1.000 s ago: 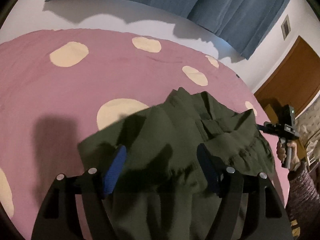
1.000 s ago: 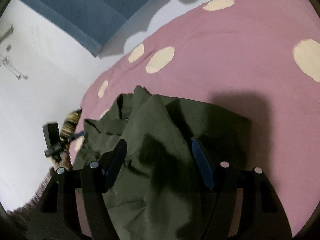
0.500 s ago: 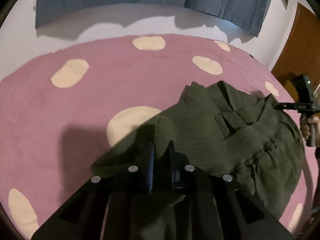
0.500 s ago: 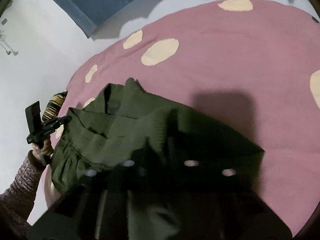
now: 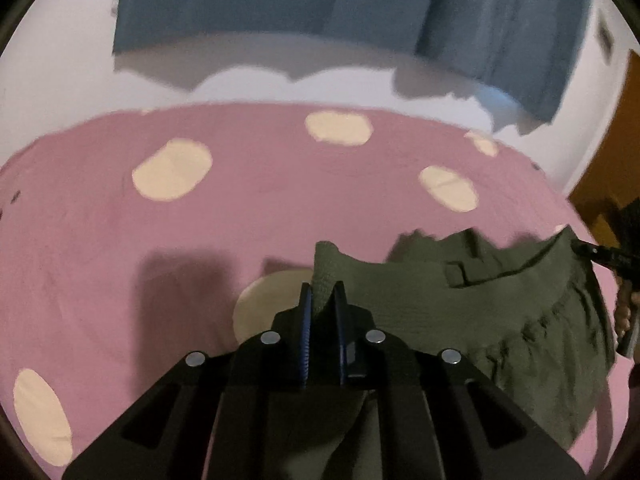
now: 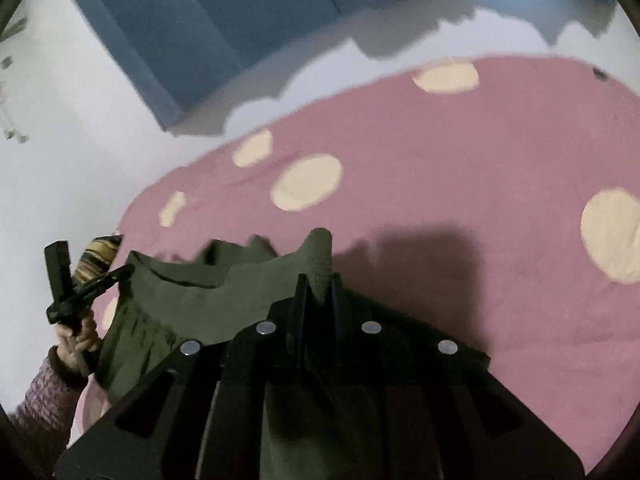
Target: Fold small clothes
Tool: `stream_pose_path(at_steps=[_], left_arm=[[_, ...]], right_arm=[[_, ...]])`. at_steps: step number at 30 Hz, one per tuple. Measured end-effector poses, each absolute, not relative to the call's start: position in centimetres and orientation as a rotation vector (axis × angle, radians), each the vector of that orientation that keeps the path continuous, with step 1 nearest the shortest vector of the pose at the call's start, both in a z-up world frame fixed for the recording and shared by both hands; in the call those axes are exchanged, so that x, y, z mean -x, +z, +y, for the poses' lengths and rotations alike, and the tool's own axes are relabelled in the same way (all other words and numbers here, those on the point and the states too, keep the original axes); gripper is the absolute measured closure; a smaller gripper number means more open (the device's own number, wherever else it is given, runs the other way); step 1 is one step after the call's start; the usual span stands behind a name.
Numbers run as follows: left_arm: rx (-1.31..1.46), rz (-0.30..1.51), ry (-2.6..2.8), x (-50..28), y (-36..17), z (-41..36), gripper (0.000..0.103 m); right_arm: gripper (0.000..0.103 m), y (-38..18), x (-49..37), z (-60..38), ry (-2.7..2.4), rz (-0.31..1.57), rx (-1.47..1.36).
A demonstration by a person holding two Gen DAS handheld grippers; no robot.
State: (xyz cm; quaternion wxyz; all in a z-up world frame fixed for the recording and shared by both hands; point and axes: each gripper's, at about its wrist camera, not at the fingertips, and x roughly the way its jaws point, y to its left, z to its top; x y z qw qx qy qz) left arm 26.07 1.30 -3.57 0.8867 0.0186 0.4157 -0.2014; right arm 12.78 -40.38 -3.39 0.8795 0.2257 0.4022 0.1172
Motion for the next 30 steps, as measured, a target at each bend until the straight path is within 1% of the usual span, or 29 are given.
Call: stream_pose_path(at_steps=[5, 10, 17, 30], left_arm=[[-0.012, 0.925, -0.367, -27.7, -6.5, 1.5, 0.092], [0.013, 0.937, -0.368, -28.3, -7.2, 2.0, 0.092], [0.026, 0.952, -0.367, -28.6, -7.7, 2.1, 0.092], [-0.032, 0.937, -0.338, -28.2, -7.8, 1.5, 0.091]], right_arm=[[0.093, -7.9, -14.7, -41.0, 0.182, 0.933, -0.532], [0.094, -9.7, -15.1, -41.9, 0.191, 0.948, -0.594], [0.094, -10.4, -15.0, -42.4, 0.209, 0.955, -0.661], [0.095, -10.7, -14.9, -42.9, 0.199, 0.954, -0.713]])
